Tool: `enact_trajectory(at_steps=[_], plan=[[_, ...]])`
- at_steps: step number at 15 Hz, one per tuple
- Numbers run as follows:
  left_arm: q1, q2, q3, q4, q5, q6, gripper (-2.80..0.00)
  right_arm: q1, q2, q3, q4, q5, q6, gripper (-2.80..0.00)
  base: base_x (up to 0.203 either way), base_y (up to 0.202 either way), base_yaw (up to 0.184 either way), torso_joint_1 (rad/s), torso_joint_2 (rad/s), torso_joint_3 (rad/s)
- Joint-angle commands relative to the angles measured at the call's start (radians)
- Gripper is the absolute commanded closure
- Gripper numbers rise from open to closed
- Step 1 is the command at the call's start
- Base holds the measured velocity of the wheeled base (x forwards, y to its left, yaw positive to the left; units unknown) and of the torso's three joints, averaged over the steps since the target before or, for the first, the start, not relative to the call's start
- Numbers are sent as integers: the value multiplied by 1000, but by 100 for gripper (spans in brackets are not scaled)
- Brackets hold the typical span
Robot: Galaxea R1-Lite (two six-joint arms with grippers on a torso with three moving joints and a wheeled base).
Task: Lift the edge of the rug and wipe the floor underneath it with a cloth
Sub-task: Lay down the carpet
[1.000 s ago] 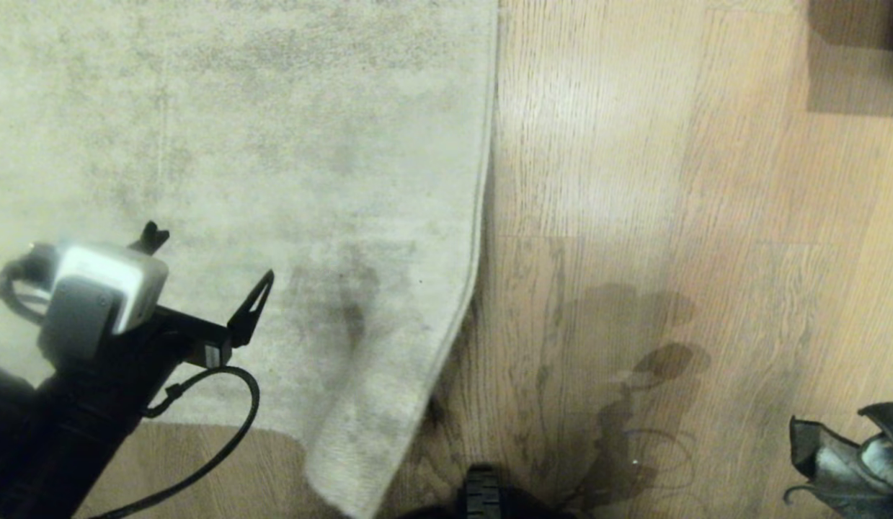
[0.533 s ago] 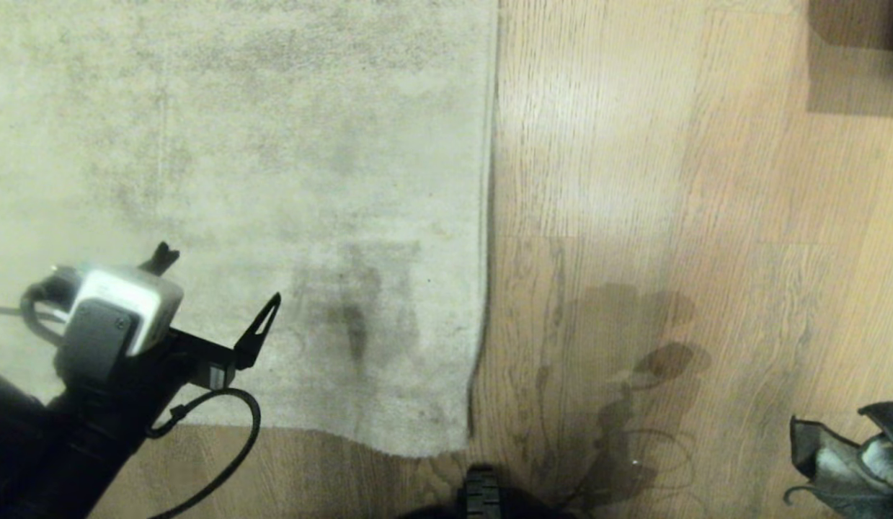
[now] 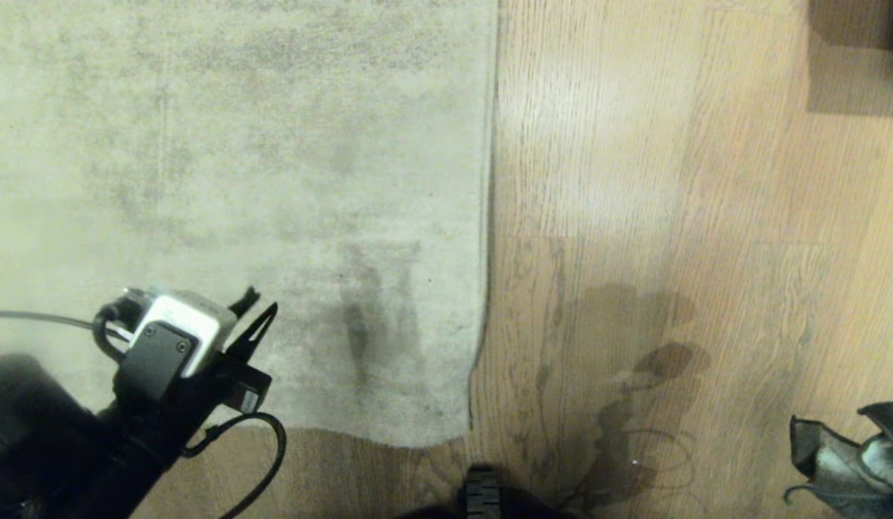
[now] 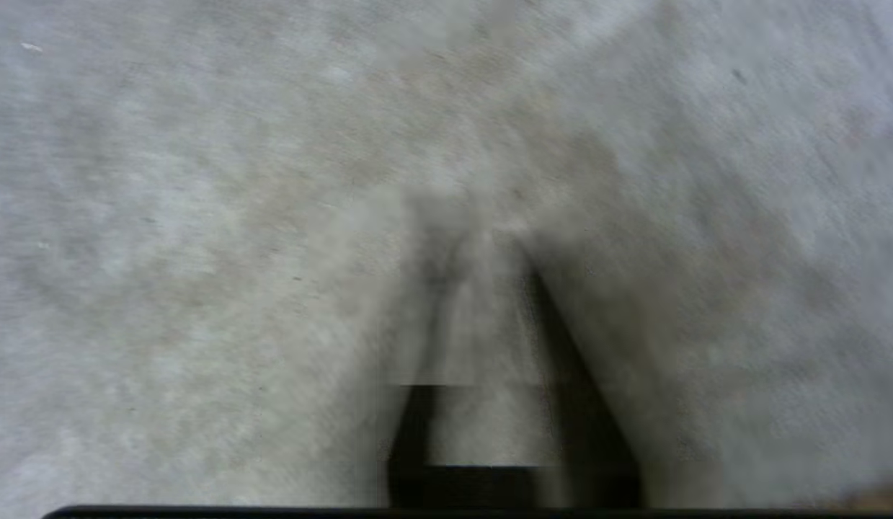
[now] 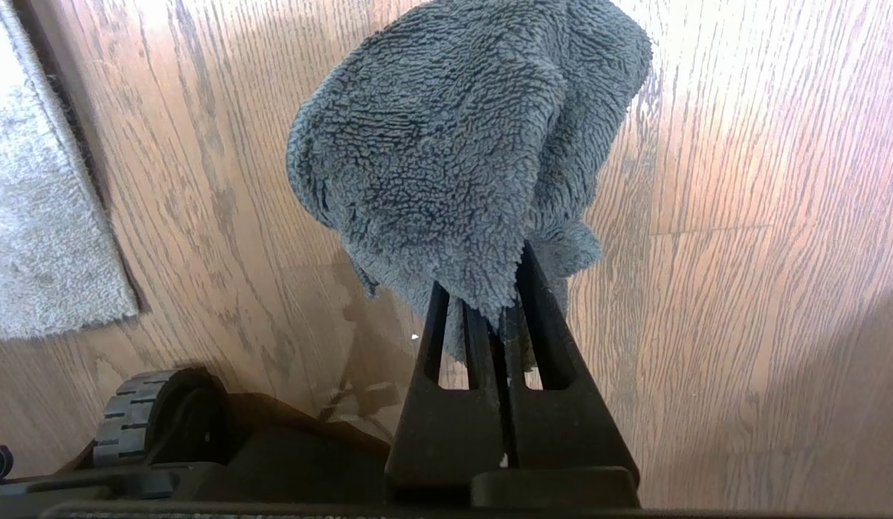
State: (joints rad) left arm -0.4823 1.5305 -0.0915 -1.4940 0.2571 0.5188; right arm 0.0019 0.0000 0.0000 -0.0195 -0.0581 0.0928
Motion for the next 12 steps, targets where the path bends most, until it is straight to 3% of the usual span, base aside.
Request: enact_trajectory(at_steps=[1,4,12], plan=[[-39,35,58,-7,6,19,0,1,2,0,1,0,-1,0,0,0,0,0,0,0],[-93,77,91,60,-1,33,0,1,2,0,0,0,1,0,0,0,0,0,0,0],[-122,121,34,258,2,40,0,1,2,0,0,0,1,0,0,0,0,0,0,0]])
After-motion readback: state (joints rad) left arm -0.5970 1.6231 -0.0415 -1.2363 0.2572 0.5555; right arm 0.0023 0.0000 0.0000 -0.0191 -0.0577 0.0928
